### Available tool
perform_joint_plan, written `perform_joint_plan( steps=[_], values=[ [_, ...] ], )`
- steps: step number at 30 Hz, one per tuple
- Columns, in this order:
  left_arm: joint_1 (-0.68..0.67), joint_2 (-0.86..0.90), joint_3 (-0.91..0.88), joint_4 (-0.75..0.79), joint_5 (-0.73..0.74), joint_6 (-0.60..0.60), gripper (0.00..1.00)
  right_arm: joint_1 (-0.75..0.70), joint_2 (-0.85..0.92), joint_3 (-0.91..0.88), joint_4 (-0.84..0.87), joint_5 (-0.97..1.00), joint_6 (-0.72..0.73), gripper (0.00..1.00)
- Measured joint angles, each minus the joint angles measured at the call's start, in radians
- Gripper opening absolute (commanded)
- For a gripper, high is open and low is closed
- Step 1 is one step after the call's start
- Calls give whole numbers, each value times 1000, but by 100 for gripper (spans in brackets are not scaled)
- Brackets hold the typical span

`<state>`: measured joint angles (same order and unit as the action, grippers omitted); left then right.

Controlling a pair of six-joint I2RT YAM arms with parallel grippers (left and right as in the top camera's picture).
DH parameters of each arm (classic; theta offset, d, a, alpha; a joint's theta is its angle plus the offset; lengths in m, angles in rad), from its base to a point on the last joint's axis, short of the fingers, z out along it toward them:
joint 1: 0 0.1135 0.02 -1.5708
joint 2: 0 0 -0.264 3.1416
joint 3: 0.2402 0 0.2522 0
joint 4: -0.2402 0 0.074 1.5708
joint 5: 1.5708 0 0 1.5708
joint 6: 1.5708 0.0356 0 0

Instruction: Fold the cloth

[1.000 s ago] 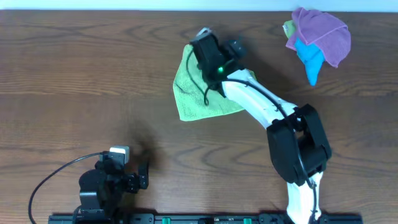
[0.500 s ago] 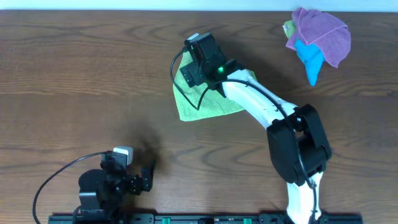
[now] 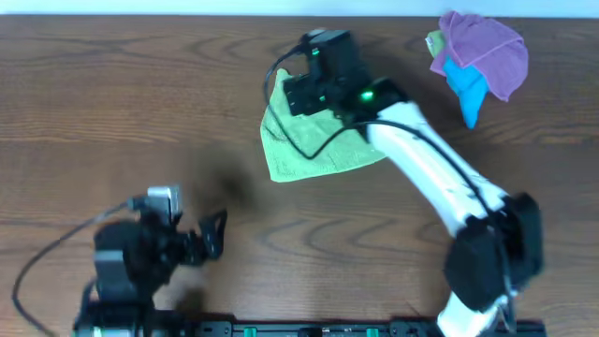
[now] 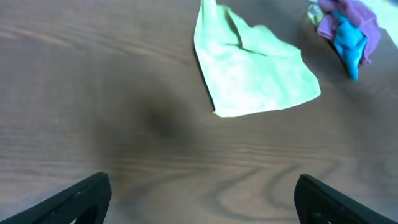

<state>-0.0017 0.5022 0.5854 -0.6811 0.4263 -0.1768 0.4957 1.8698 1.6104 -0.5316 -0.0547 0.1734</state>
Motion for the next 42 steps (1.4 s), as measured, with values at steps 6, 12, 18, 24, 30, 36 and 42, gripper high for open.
perform_joint_plan(
  steps=[6, 12, 18, 24, 30, 36, 42],
  values=[
    [0, 427, 265, 2, 67, -76, 95, -102, -55, 10, -165, -110, 40, 93],
    [0, 718, 403, 69, 222, -188, 95, -211, -54, 10, -268, -248, 51, 93],
    [-2, 922, 404, 132, 281, -449, 95, -330, -54, 10, -344, -352, 53, 93],
    [-60, 1093, 404, 318, 324, -573, 95, -372, -54, 10, -382, -392, 43, 93],
    [-137, 1240, 404, 449, 335, -650, 95, -372, -54, 10, -402, -403, 24, 92],
    [-168, 1331, 404, 494, 338, -697, 96, -372, -54, 10, -421, -406, 16, 92],
    [-196, 1380, 405, 549, 356, -748, 89, -372, -54, 10, -435, -409, 4, 92]
  ],
)
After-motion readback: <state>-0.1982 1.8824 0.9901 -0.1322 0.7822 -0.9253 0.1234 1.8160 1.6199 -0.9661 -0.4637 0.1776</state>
